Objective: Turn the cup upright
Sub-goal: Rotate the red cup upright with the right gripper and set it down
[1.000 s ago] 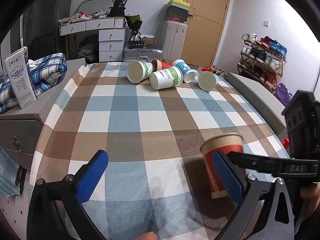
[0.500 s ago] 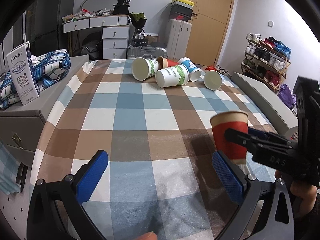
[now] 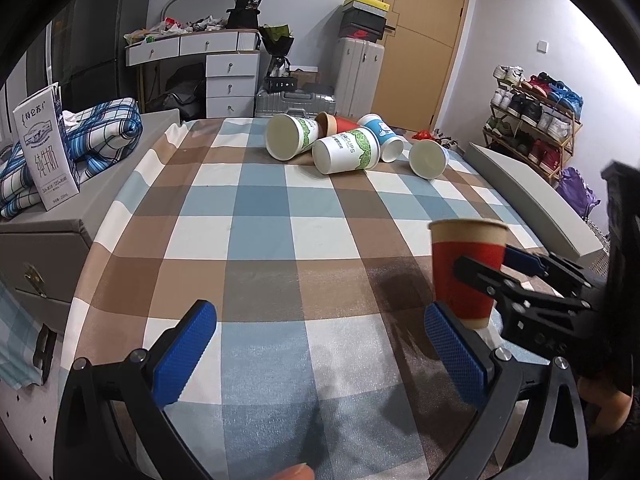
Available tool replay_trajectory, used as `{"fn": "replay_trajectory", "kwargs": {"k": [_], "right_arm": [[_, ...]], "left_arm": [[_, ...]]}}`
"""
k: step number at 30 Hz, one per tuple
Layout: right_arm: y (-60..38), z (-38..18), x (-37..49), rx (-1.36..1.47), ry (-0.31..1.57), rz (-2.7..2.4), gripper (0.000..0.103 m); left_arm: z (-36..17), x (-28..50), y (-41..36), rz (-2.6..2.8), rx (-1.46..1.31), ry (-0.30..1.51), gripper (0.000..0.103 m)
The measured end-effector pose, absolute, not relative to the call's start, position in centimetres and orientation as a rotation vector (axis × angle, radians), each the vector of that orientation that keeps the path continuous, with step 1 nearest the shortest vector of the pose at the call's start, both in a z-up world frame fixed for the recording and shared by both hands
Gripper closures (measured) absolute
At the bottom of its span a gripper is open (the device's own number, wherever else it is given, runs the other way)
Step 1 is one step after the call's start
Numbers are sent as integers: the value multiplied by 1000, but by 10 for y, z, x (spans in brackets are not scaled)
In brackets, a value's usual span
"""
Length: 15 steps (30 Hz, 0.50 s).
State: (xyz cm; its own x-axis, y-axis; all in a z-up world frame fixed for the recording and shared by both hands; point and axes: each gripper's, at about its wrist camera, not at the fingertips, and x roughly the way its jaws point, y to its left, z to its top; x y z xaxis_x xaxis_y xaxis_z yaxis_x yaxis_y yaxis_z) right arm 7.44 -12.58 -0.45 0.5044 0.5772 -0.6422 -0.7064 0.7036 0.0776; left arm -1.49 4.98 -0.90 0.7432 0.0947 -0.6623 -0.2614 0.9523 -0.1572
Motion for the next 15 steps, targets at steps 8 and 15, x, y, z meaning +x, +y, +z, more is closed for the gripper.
{"fn": "replay_trajectory", "kwargs": {"k": [8,15], "right_arm": [[-143,-6,48,-278,718,869,46],[-139,-4,48,-290,656,802,48]], "left_arm": [[-10,-13,49,196,-243,708,2],[-10,-14,51,199,-243,707,2]]}}
